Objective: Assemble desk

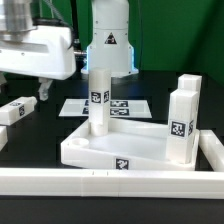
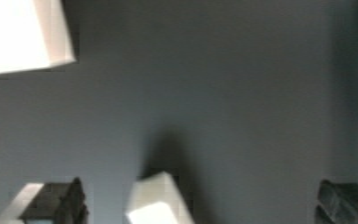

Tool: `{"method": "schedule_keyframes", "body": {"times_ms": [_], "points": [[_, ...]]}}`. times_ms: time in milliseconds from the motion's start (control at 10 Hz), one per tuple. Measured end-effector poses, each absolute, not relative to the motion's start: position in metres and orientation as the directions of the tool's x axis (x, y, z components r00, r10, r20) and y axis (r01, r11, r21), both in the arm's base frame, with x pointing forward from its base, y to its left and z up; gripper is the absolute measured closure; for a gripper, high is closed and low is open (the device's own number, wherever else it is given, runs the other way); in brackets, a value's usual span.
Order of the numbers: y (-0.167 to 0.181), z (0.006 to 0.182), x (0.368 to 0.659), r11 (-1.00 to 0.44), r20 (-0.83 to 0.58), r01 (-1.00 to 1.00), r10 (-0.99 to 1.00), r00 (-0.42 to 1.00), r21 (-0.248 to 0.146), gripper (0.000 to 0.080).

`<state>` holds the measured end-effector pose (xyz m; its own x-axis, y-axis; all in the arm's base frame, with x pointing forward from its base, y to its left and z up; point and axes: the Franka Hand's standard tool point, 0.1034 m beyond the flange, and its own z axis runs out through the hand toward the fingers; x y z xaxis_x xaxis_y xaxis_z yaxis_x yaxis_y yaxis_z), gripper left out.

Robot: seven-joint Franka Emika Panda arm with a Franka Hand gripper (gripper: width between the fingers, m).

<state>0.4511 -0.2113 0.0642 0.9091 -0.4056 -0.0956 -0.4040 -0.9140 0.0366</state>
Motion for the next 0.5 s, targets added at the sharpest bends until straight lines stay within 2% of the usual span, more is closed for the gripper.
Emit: {"method": "schedule_keyframes", "body": {"times_ms": [100,200,500], "points": [[-0.222,0.058,0.437,-0.914,-0.161,-0.404,-0.403,0.901,0.030,0.0150],[-0.234,0.057,0.434,-0.909,-0.208,-0.416,-0.412,0.887,0.027,0.0150],[-0.230,0.056,0.434,-0.905,-0.385,-0.425,-0.392,0.836,-0.001,0.0150]]}}
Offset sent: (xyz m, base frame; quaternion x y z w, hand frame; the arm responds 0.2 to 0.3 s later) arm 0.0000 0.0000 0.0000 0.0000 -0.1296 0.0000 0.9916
